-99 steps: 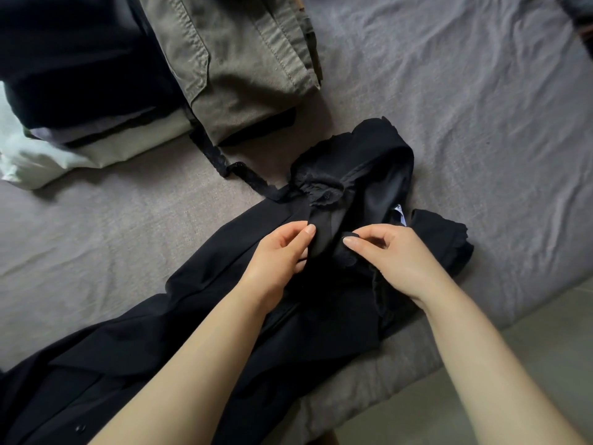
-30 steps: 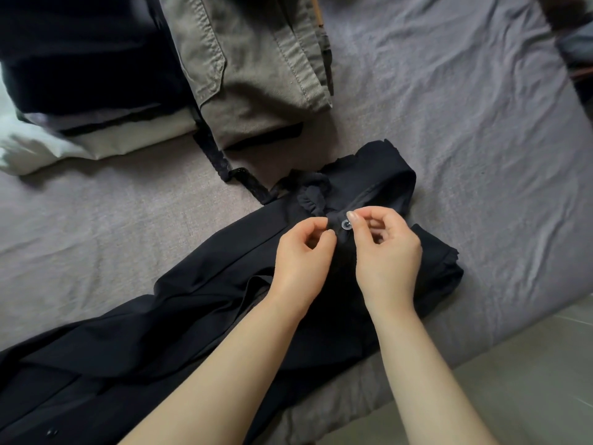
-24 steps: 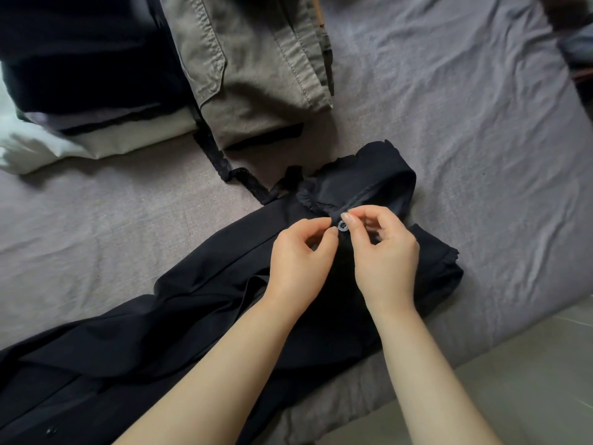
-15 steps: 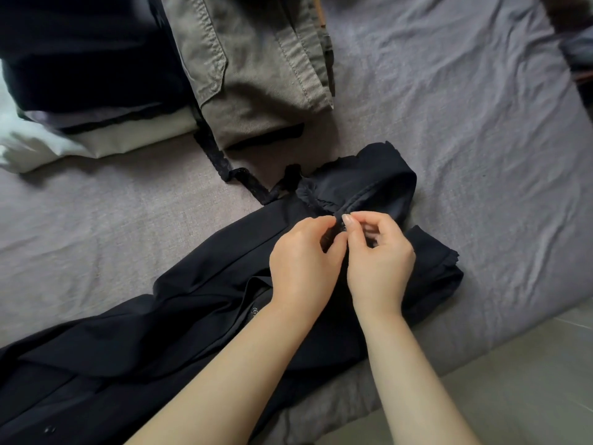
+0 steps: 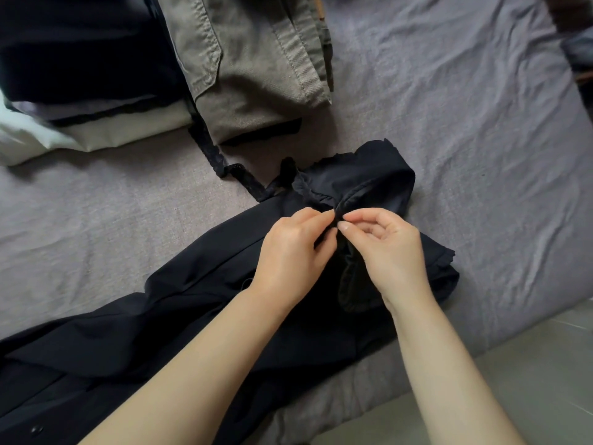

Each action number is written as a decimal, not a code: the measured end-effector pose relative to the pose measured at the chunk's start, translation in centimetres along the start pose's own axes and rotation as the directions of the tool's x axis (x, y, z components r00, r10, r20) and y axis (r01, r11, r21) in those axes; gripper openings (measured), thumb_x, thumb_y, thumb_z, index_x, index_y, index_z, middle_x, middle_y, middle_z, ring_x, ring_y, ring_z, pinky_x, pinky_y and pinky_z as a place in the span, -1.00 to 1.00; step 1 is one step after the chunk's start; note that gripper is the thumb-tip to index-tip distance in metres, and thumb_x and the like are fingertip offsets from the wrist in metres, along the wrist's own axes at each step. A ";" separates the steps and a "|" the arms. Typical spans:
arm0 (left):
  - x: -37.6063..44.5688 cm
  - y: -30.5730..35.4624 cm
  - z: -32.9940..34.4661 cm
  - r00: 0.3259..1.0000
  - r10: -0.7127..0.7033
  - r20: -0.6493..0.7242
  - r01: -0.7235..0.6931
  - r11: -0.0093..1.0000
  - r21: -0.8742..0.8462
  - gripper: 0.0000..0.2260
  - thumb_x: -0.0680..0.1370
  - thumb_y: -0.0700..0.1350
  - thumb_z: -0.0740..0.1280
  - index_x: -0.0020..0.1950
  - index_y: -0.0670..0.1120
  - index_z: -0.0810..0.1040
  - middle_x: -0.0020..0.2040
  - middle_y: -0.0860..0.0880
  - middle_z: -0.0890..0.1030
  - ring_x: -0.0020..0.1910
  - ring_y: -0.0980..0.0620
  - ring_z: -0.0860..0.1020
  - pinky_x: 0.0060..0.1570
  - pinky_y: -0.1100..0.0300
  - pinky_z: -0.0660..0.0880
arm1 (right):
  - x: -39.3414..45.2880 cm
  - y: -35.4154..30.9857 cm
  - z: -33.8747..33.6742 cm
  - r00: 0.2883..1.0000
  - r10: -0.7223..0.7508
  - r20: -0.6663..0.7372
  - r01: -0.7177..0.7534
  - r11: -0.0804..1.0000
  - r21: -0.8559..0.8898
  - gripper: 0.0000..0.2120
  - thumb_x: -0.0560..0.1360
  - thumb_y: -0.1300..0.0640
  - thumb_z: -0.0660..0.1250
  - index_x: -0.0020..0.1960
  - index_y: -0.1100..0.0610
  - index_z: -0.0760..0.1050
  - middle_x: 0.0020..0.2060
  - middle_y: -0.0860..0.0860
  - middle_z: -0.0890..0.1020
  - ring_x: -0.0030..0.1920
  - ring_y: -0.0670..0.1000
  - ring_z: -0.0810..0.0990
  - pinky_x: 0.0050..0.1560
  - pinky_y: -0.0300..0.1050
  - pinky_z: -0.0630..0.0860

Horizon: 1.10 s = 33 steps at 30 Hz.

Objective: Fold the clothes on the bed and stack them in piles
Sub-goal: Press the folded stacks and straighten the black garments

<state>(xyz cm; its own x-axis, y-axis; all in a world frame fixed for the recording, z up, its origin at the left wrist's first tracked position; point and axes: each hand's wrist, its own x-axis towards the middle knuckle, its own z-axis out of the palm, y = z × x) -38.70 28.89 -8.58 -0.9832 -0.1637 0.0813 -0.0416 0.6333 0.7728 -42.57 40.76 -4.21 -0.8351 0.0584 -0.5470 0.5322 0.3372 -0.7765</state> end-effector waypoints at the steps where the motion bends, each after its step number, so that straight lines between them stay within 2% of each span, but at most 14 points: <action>1: 0.1 -0.2 0.0 1.000 0.026 -0.003 -0.026 1.000 -0.001 -0.77 0.51 -0.10 0.30 0.05 -0.18 0.65 -0.18 -0.03 0.62 -0.30 -0.01 0.57 -0.28 0.14 0.47 | 0.0 0.0 0.1 1.000 0.009 -0.006 -0.008 1.000 0.008 -0.92 0.44 0.25 0.45 -0.08 0.14 0.61 -0.24 -0.01 0.68 -0.22 -0.17 0.64 -0.15 -0.37 0.54; 3: 0.1 -0.5 -0.2 0.997 0.074 0.010 -0.074 0.997 0.012 -0.77 0.52 -0.08 0.30 0.04 -0.17 0.65 -0.18 -0.04 0.61 -0.31 -0.02 0.56 -0.30 0.14 0.46 | 0.1 0.0 0.4 1.000 0.026 -0.001 -0.026 1.000 0.007 -0.93 0.44 0.26 0.45 -0.10 0.14 0.60 -0.25 0.00 0.68 -0.23 -0.15 0.64 -0.15 -0.35 0.55; 6: 0.0 -0.7 -0.1 0.992 0.126 0.018 -0.127 0.984 0.123 -0.78 0.55 -0.08 0.26 -0.05 -0.18 0.64 -0.23 -0.06 0.60 -0.35 -0.06 0.53 -0.31 0.06 0.48 | 0.2 -0.3 0.8 0.999 0.036 -0.021 -0.036 0.999 0.012 -0.94 0.43 0.27 0.45 -0.13 0.15 0.60 -0.26 0.04 0.68 -0.25 -0.12 0.64 -0.15 -0.33 0.57; 8: -0.1 -0.5 0.2 0.994 0.096 -0.046 -0.087 0.983 0.163 -0.76 0.55 -0.07 0.26 -0.05 -0.20 0.64 -0.26 -0.06 0.62 -0.38 -0.07 0.54 -0.31 0.08 0.50 | 0.0 -0.4 1.1 0.995 0.072 -0.066 -0.066 0.994 0.091 -0.93 0.43 0.27 0.46 -0.12 0.17 0.59 -0.26 0.05 0.68 -0.26 -0.15 0.64 -0.17 -0.38 0.54; 11: -0.2 0.3 0.1 0.991 -0.083 -0.104 0.083 0.997 -0.007 -0.78 0.49 -0.03 0.39 -0.03 -0.17 0.67 -0.24 -0.02 0.66 -0.32 0.01 0.60 -0.28 0.15 0.56 | -0.5 -0.4 1.4 0.983 0.136 -0.120 -0.109 0.973 0.205 -0.92 0.42 0.26 0.46 -0.12 0.17 0.59 -0.24 0.06 0.69 -0.23 -0.14 0.66 -0.13 -0.37 0.55; 13: -0.1 0.7 -0.2 0.944 -0.323 -0.074 0.300 0.928 -0.219 -0.82 0.44 -0.05 0.48 -0.01 -0.10 0.69 -0.17 0.08 0.67 -0.23 0.16 0.61 -0.14 0.23 0.56 | -0.7 -0.2 1.5 0.980 0.137 -0.147 -0.104 0.971 0.214 -0.93 0.42 0.25 0.46 -0.14 0.15 0.58 -0.27 0.03 0.69 -0.23 -0.12 0.66 -0.13 -0.34 0.55; 14: -0.2 0.8 -0.2 0.913 -0.405 -0.052 0.372 0.878 -0.302 -0.82 0.42 -0.06 0.50 -0.01 -0.07 0.69 -0.15 0.13 0.66 -0.18 0.21 0.60 -0.09 0.29 0.54 | -0.8 -0.1 1.7 0.979 0.129 -0.157 -0.095 0.973 0.209 -0.92 0.42 0.25 0.47 -0.15 0.14 0.58 -0.28 0.02 0.68 -0.23 -0.12 0.65 -0.15 -0.34 0.54; 15: -0.3 0.9 -0.2 0.906 -0.419 -0.055 0.380 0.865 -0.328 -0.84 0.42 -0.09 0.51 -0.02 -0.07 0.68 -0.14 0.16 0.64 -0.16 0.22 0.60 -0.07 0.33 0.53 | -0.8 -0.1 1.8 0.980 0.113 -0.164 -0.079 0.976 0.204 -0.92 0.42 0.25 0.47 -0.15 0.14 0.58 -0.29 0.01 0.67 -0.25 -0.13 0.64 -0.17 -0.35 0.53; 19: -0.7 0.7 0.0 0.959 -0.227 -0.169 0.193 0.962 -0.195 -0.86 0.45 -0.15 0.47 -0.03 -0.16 0.68 -0.14 0.04 0.66 -0.16 0.16 0.59 -0.10 0.28 0.54 | -1.1 -0.1 2.3 0.981 0.038 -0.190 -0.002 0.982 0.189 -0.93 0.43 0.29 0.45 -0.13 0.20 0.58 -0.32 0.00 0.64 -0.31 -0.17 0.61 -0.23 -0.38 0.49; 21: -0.9 0.4 0.3 0.972 -0.151 -0.182 0.131 0.984 -0.118 -0.85 0.47 -0.16 0.44 -0.01 -0.19 0.66 -0.13 -0.02 0.67 -0.17 0.14 0.59 -0.14 0.26 0.54 | -1.2 0.0 2.5 0.980 0.040 -0.194 -0.002 0.982 0.191 -0.94 0.43 0.28 0.45 -0.13 0.19 0.58 -0.32 0.00 0.64 -0.32 -0.16 0.61 -0.24 -0.38 0.50; 25: -0.8 0.1 0.4 0.993 -0.058 -0.098 0.055 0.998 -0.026 -0.84 0.50 -0.18 0.40 0.04 -0.21 0.61 -0.09 -0.05 0.64 -0.14 0.08 0.55 -0.15 0.26 0.49 | -1.1 0.0 2.5 0.978 0.103 -0.179 -0.061 0.973 0.224 -0.93 0.44 0.28 0.45 -0.14 0.16 0.58 -0.31 0.02 0.67 -0.28 -0.14 0.65 -0.23 -0.38 0.51; 30: -0.3 -0.6 0.2 0.996 0.081 -0.027 -0.080 0.996 0.036 -0.88 0.49 -0.22 0.39 -0.02 -0.23 0.62 -0.14 -0.06 0.62 -0.23 -0.02 0.57 -0.29 0.08 0.53 | -0.9 0.0 2.2 0.969 0.192 -0.155 -0.140 0.945 0.295 -0.92 0.44 0.30 0.44 -0.08 0.19 0.60 -0.32 -0.04 0.68 -0.27 -0.22 0.65 -0.27 -0.46 0.47; 33: -0.4 -0.9 0.3 0.992 0.129 0.009 -0.129 0.990 0.049 -0.85 0.51 -0.19 0.32 -0.01 -0.24 0.61 -0.15 -0.09 0.61 -0.23 -0.05 0.58 -0.35 0.03 0.54 | -0.8 -0.1 2.2 0.968 0.222 -0.121 -0.176 0.935 0.310 -0.91 0.45 0.31 0.43 -0.05 0.21 0.60 -0.28 -0.04 0.68 -0.29 -0.28 0.63 -0.30 -0.50 0.45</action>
<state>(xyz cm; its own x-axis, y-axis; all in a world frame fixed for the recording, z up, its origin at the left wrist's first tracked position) -38.35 28.59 -9.48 -0.9818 -0.0740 0.1748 0.0772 0.6856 0.7239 -41.65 38.63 -4.35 -0.7068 0.2447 -0.6637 0.6870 0.0140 -0.7265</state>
